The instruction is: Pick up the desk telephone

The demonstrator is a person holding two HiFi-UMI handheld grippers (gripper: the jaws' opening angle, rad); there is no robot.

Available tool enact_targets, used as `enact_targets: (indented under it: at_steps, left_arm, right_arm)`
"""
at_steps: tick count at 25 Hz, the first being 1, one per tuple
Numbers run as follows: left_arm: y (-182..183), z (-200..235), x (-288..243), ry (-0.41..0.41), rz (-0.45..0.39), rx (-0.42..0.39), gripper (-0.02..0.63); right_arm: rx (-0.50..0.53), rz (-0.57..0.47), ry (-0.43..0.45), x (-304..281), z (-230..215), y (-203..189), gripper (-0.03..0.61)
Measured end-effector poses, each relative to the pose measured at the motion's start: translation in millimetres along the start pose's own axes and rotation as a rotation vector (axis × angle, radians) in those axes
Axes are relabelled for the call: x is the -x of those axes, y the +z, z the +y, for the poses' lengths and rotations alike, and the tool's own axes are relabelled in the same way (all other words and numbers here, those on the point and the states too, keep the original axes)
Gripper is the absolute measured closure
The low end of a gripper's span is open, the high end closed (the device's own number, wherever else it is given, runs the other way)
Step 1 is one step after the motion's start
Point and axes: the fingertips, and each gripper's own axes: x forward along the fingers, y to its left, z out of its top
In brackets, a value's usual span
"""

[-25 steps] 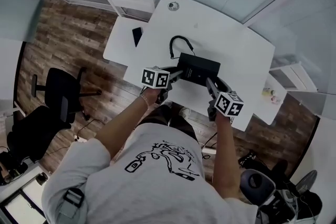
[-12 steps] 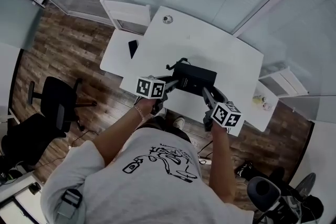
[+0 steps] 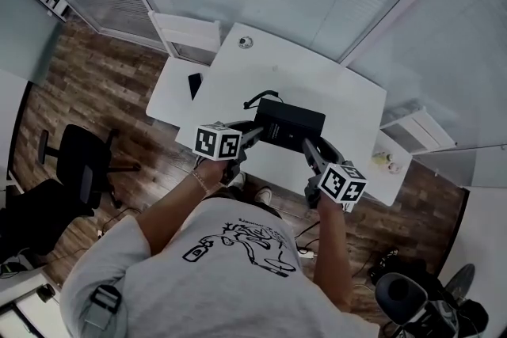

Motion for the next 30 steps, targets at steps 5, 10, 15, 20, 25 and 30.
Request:
enact_targets:
  at_steps: [5,10,15,20,25,30]
  left_arm:
    - [10,-17,14,0.004,-0.012,-0.010,0.468]
    - [20,-31,23,-0.009,-0.038,-0.014,0.471]
    - [31,-48,47,-0.029,-0.072,-0.027,0.476]
    - [38,-64,71,-0.046,-0.101,-0.042,0.483]
    - [42,-81,91,-0.055,-0.127,-0.070,0.483]
    - [62,-98,95,-0.065,-0.152,-0.094,0.483]
  right_arm:
    - [0.025,-0.020,0.005,16,13,16,0.385]
    - [0.036,-0.036,0.004,28,22,29,0.385]
    - [0.039,-0.064,0.012,45,42,42,0.385]
    - [0.061,-0.106,0.010,65,66,50,0.385]
    - [0.086,-0.144,-0.009,85,86,58,0.385]
    - [0.098,-0.182,-0.014,97,90,80,0.385]
